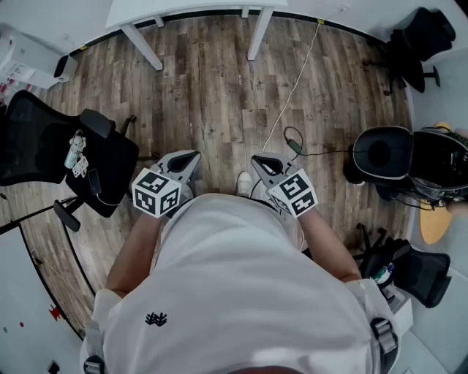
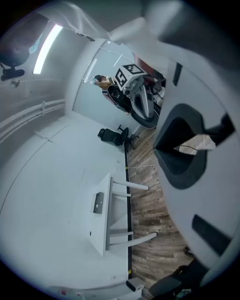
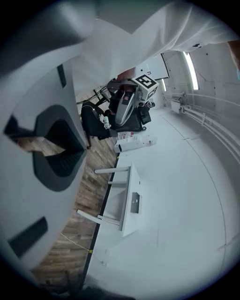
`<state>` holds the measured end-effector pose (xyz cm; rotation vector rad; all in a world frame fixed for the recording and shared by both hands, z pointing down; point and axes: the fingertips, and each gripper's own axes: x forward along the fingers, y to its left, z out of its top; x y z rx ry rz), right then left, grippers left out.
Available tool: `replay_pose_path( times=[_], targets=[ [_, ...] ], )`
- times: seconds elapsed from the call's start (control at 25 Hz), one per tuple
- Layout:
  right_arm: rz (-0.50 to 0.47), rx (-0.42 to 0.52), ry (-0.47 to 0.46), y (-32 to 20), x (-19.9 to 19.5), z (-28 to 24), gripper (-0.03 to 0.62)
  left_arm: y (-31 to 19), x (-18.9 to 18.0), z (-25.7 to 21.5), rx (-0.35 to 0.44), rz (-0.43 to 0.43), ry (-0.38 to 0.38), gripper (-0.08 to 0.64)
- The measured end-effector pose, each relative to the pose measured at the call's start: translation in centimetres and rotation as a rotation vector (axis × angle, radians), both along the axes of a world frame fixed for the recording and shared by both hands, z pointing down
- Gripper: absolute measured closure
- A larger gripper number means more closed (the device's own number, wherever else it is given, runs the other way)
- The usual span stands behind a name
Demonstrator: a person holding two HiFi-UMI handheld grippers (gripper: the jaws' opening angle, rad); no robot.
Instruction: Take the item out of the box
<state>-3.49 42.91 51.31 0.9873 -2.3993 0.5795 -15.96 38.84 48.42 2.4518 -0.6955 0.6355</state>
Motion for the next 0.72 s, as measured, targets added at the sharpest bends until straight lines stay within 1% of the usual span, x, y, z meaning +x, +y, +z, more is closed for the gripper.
replay_pose_path(
  times=[0.16, 0.36, 0.52, 0.72],
  targets=[
    [-0.002, -0.006, 0.000, 0.6, 4.8, 0.4, 0.586, 0.9, 4.3, 0.4, -0.002, -0.003, -0.009, 0.554],
    [-0.016, -0.007, -0.007, 1.3, 8.6, 1.2, 0.586, 1.6, 7.9, 0.9, -0.008, -0.019, -0.029, 0.554],
    [0.001, -0.021, -0.028, 1.2, 10.4, 2.0, 0.586, 1.8, 9.6, 0.6, -0.011, -0.015, -0.043, 0.554],
    [0.058, -0.047, -0.115, -0.6, 11.4, 2.0, 0.583, 0.6, 10.3, 0.9, -0.024, -0.022, -0.057, 0.554]
  ],
)
